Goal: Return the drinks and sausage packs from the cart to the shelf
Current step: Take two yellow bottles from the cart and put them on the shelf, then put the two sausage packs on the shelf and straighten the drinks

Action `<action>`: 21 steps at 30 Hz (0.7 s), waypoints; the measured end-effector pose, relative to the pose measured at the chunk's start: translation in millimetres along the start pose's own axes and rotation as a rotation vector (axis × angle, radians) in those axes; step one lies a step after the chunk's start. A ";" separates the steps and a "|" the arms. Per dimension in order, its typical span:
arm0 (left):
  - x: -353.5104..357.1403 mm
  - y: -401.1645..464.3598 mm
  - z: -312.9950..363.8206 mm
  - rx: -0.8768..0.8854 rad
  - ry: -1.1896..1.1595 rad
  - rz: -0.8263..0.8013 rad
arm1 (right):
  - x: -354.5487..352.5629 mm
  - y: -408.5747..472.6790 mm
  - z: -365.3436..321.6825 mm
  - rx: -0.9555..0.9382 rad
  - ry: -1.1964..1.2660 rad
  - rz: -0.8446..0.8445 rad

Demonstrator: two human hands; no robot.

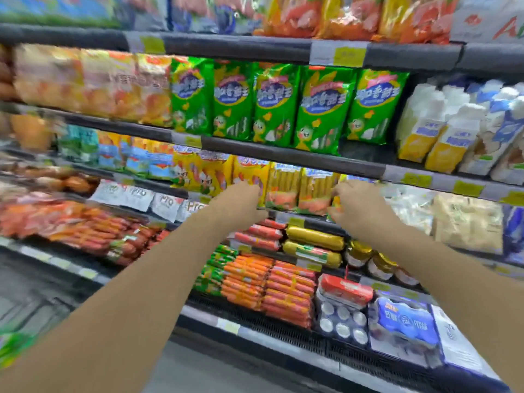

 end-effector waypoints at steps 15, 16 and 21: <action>17.4 -214.4 -280.1 -0.613 -0.051 -0.041 | 70.0 37.9 -346.7 -0.733 -0.062 -0.155; 21.5 -222.8 -294.4 -0.653 -0.069 -0.050 | 79.8 42.8 -367.3 -0.781 -0.070 -0.161; 33.4 -249.7 -365.1 -0.838 -0.095 -0.084 | 117.0 70.9 -466.0 -0.981 -0.062 -0.190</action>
Point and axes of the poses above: each hand's wrist, its own y-axis towards the middle knuckle, its own x-axis out of the palm, z = x × y, the point moved 2 cm from there along y, towards the middle knuckle, and after that the axes turned 1 degree about x, right-handed, at the moved point
